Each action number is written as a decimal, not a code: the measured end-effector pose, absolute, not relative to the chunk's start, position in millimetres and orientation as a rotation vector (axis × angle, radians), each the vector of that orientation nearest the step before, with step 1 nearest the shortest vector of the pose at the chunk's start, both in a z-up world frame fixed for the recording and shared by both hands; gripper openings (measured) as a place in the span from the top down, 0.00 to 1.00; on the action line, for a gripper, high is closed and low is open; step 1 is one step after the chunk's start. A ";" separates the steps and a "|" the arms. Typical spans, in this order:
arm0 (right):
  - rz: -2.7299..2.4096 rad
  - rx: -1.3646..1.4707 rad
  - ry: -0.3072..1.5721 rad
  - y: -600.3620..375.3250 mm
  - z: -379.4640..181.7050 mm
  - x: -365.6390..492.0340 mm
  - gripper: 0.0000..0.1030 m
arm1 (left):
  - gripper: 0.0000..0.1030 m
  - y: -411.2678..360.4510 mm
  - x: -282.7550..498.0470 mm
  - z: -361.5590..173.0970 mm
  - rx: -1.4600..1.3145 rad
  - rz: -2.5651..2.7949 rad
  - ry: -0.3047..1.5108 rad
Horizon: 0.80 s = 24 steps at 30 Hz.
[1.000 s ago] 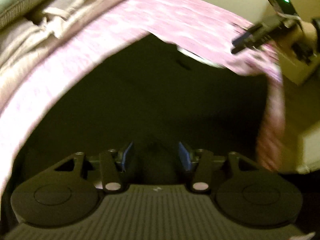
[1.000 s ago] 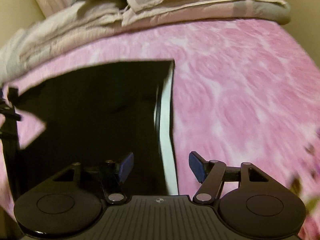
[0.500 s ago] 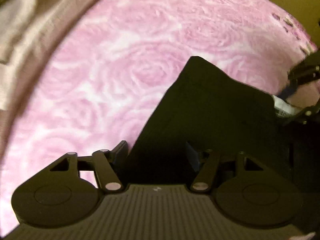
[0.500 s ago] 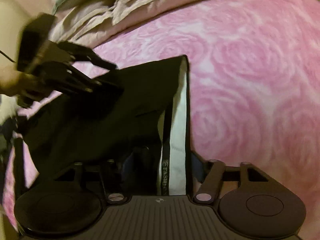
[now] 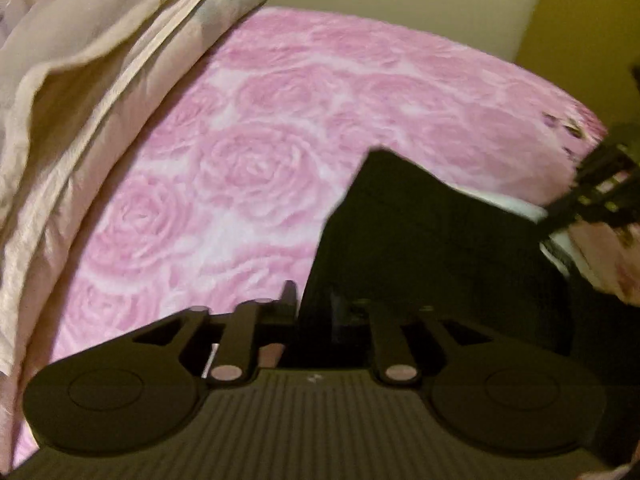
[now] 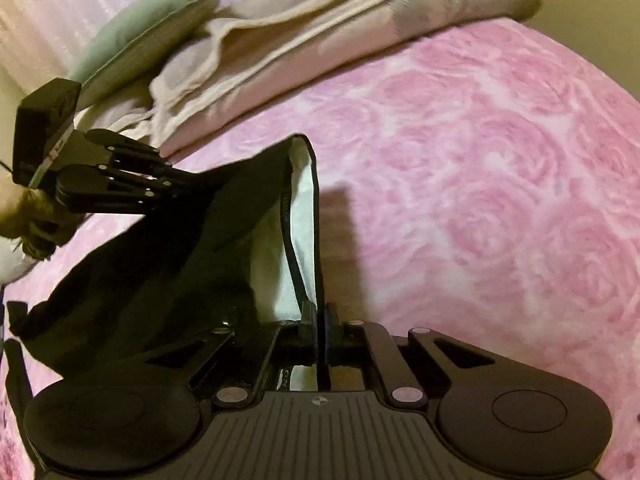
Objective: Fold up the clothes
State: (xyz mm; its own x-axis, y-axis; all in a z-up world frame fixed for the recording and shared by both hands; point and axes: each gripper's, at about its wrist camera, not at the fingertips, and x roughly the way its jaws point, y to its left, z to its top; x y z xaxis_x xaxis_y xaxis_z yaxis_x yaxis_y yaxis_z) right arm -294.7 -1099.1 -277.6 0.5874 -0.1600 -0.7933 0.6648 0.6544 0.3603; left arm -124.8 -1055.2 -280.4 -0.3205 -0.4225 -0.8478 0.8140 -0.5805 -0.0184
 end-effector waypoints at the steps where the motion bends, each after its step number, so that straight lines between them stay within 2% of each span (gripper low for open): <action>1: -0.537 0.704 0.812 -1097.8 -276.9 -297.5 0.98 | 0.83 -1054.6 -126.8 -282.4 1.079 -1.959 0.583; 2: -0.539 0.694 0.818 -1093.1 -274.2 -300.2 0.98 | 0.81 -1054.0 -128.8 -284.4 1.075 -1.943 0.585; 3: -0.540 0.685 0.825 -1088.3 -271.4 -302.9 0.97 | 0.74 -1043.5 -125.0 -279.9 1.073 -1.946 0.577; 4: -0.542 0.675 0.831 -1083.6 -268.7 -305.5 0.92 | 0.66 -1033.1 -121.1 -275.4 1.072 -1.949 0.570; 6: -0.529 0.659 0.833 -1068.2 -264.4 -308.0 0.56 | 0.64 -1004.1 -111.1 -266.2 1.075 -1.946 0.573; 7: -0.512 0.650 0.831 -1059.3 -263.5 -307.6 0.26 | 0.63 -987.6 -104.8 -262.0 1.073 -1.946 0.584; 8: -0.487 0.640 0.827 -1050.0 -263.4 -306.0 0.24 | 0.63 -971.5 -100.7 -260.4 1.074 -1.940 0.602; 10: -0.450 0.618 0.850 -1042.4 -269.5 -296.0 0.25 | 0.63 -942.4 -95.6 -260.4 1.075 -1.940 0.642; 12: -0.428 0.589 0.882 -1039.0 -280.3 -284.7 0.36 | 0.63 -915.8 -96.0 -266.5 1.079 -1.957 0.677; 13: -0.416 0.589 0.890 -1040.9 -287.2 -280.5 0.53 | 0.63 -905.7 -99.5 -271.5 1.089 -1.969 0.685; 14: -0.411 0.590 0.900 -1043.4 -293.9 -277.1 0.61 | 0.63 -897.3 -103.6 -276.9 1.096 -1.984 0.695; 15: -0.416 0.589 0.911 -1044.9 -296.7 -276.4 0.62 | 0.63 -891.8 -108.0 -282.1 1.100 -1.990 0.700; 16: -0.422 0.587 0.926 -1046.1 -297.0 -277.3 0.72 | 0.63 -886.3 -112.3 -287.3 1.105 -1.995 0.705; 17: -0.428 0.586 0.940 -1047.2 -297.2 -278.2 1.00 | 0.63 -880.9 -116.7 -292.4 1.109 -2.001 0.710; 24: -0.420 0.549 0.949 -1051.1 -269.9 -285.9 1.00 | 0.63 -866.3 -127.9 -280.2 1.066 -2.031 0.702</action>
State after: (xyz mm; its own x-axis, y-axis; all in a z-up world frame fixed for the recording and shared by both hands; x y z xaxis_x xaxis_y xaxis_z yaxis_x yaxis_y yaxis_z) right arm -285.9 -1051.1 -269.9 0.5205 -0.0981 -0.8482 0.5619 0.7873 0.2538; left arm -127.9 -866.3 -280.2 -0.3934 -0.3470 -0.8514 0.7987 -0.5877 -0.1295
